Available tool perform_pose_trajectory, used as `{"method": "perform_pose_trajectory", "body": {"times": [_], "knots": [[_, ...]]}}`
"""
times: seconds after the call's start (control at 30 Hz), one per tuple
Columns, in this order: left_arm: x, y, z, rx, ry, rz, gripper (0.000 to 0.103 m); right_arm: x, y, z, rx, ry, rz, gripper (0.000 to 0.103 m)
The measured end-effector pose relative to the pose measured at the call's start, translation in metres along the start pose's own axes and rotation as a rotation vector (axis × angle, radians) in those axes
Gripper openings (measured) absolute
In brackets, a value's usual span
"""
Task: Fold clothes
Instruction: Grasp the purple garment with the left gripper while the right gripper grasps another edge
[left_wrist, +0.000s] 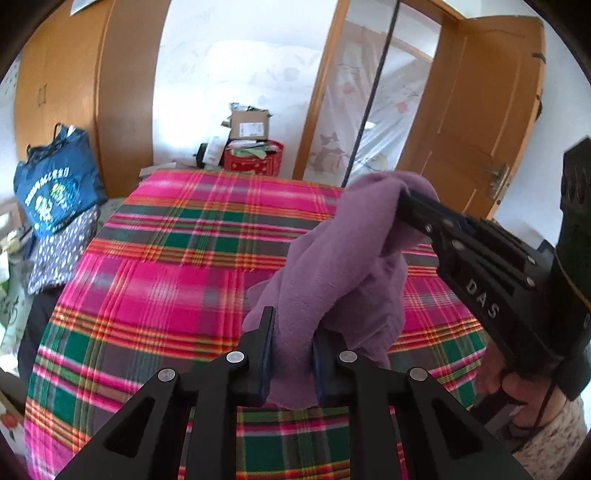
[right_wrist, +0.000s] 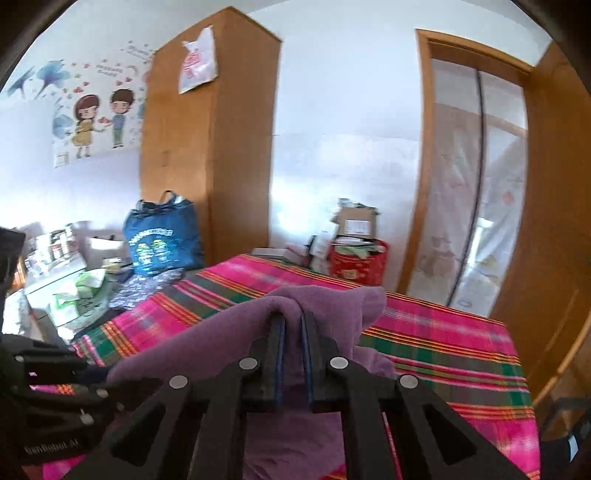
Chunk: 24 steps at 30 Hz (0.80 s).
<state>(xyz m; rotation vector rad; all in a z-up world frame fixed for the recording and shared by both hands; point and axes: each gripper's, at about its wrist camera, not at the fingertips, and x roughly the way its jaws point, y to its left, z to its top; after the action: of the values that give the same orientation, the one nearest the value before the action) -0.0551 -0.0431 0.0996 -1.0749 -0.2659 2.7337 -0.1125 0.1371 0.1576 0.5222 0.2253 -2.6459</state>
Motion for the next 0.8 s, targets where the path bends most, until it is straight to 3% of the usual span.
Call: {"method": "perform_pose_trajectory", "body": {"times": [0.37, 0.6, 0.8], "knots": [[0.029, 0.032, -0.018, -0.08, 0.082, 0.044, 0.017, 0.031, 0.009, -0.018, 0.047, 0.128, 0.108, 0.013], [0.046, 0.053, -0.02, -0.16, 0.126, 0.027, 0.017, 0.027, -0.021, -0.031, 0.231, 0.17, 0.224, 0.022], [0.048, 0.054, -0.026, -0.155, 0.138, 0.032, 0.017, 0.036, -0.018, -0.023, 0.242, 0.163, 0.197, 0.025]]}}
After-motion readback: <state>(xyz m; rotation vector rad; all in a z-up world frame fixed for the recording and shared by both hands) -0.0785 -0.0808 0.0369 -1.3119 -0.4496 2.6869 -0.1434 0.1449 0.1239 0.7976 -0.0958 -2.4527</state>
